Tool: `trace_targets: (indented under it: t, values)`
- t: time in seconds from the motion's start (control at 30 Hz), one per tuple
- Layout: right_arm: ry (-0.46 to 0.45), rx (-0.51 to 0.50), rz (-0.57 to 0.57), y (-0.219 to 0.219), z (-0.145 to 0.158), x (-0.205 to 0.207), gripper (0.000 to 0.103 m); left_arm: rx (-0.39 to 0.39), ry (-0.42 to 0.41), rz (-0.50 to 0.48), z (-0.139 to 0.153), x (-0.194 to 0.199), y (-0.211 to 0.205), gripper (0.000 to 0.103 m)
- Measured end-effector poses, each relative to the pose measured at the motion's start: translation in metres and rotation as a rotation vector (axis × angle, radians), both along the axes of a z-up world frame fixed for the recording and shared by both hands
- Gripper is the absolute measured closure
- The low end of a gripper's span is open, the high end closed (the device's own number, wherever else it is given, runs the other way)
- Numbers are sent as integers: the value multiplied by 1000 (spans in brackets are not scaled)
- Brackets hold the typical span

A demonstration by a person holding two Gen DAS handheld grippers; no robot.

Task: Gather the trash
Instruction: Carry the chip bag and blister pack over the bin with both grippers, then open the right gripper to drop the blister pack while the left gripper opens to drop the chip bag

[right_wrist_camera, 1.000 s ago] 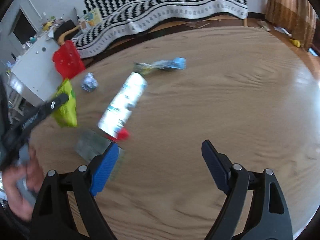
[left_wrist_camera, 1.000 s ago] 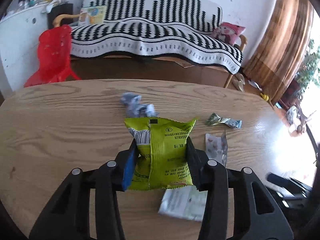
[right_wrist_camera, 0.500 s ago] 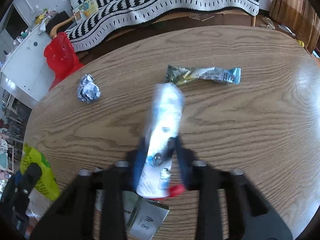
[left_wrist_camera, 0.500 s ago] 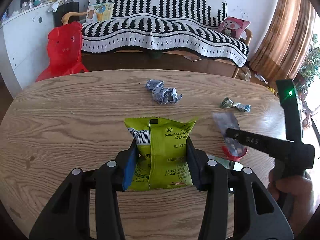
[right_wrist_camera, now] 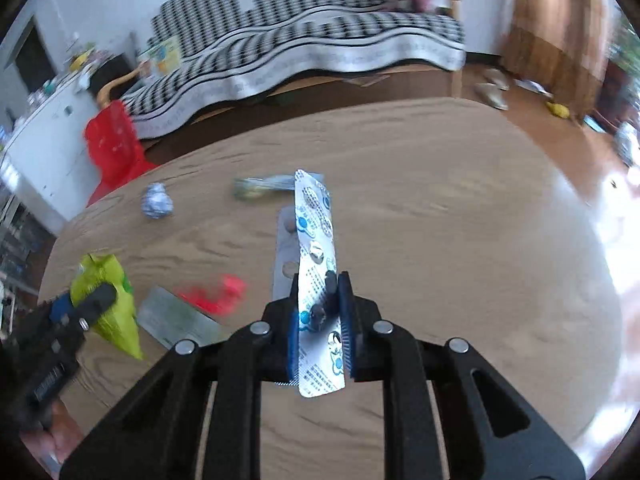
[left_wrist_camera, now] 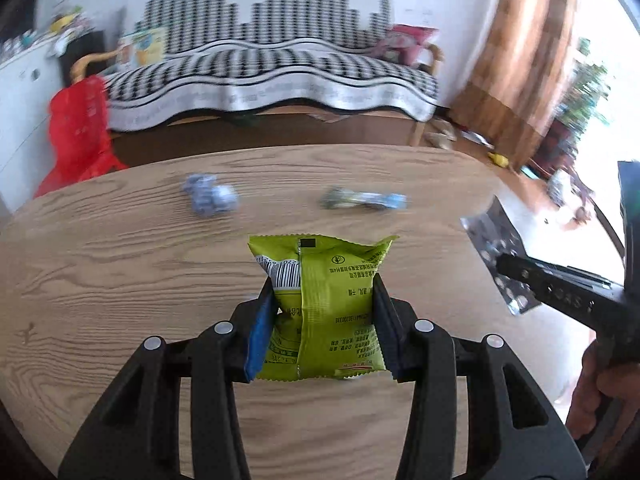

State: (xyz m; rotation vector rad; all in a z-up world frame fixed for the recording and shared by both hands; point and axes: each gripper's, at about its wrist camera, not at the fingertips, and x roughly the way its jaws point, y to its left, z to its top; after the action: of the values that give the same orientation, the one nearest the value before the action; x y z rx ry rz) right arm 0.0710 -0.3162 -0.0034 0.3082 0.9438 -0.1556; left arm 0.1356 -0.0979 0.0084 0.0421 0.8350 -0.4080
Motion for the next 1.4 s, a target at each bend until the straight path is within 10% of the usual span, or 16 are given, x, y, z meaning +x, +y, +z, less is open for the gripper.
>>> trace_targets:
  t: [0.63,1.4]
  values:
    - [97,94,-512,-285,-73,-290,86,-32,12,-544,-19,-170,-280,58]
    - [177,208,-583,-343,-113,-309,78,-27,59,-649,-44,-212,-371,58]
